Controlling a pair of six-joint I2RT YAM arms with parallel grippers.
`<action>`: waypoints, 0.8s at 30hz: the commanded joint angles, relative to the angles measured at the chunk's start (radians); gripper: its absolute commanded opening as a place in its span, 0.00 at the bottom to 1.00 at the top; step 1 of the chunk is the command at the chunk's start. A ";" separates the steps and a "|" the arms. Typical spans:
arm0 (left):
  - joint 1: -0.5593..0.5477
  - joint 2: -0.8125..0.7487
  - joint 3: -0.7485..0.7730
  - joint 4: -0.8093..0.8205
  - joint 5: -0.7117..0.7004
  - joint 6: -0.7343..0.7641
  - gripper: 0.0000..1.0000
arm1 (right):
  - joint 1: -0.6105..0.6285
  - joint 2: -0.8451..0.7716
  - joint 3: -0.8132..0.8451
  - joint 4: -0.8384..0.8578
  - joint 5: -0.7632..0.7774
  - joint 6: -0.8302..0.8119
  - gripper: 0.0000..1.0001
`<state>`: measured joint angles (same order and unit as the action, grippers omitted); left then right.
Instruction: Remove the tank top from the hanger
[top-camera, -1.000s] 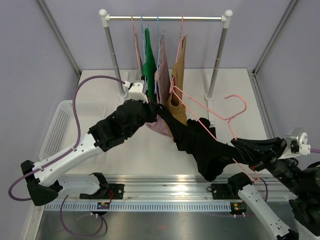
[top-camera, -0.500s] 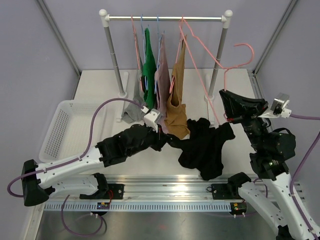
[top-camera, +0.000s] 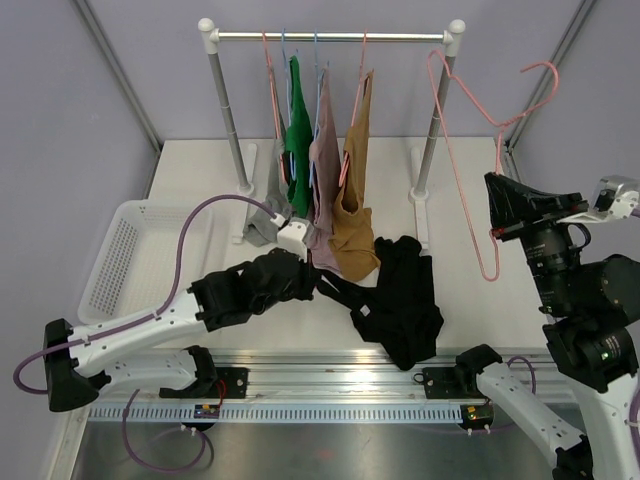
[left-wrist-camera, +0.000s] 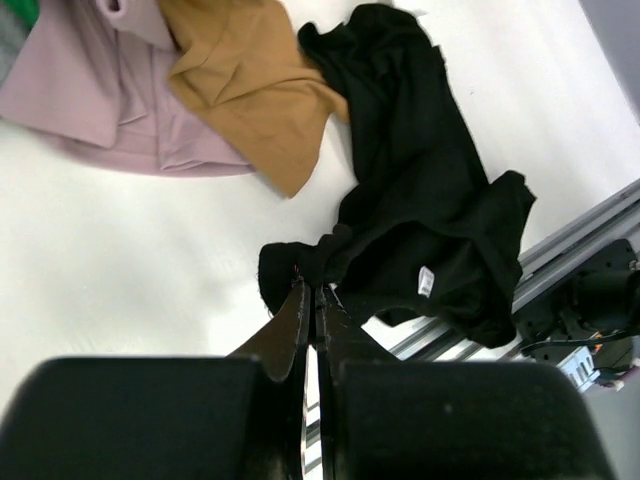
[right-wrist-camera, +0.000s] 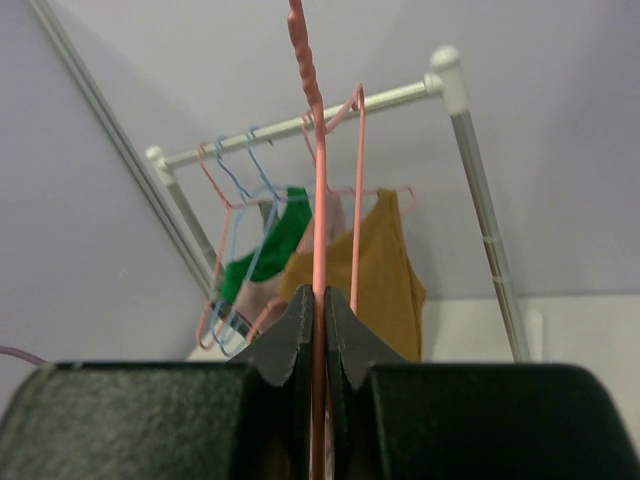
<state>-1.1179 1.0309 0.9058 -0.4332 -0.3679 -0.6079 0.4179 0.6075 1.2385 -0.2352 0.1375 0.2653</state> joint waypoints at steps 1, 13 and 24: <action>0.000 -0.043 0.062 -0.070 -0.055 -0.023 0.02 | -0.004 0.026 0.022 -0.315 0.086 -0.003 0.00; -0.003 -0.141 0.094 -0.233 -0.016 0.002 0.76 | -0.002 0.472 0.369 -0.388 0.137 -0.046 0.00; -0.005 -0.284 0.036 -0.328 -0.042 0.014 0.99 | -0.037 0.839 0.697 -0.302 0.171 -0.104 0.00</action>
<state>-1.1183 0.7654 0.9604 -0.7448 -0.3809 -0.6060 0.4011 1.4200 1.8477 -0.6109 0.2802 0.1860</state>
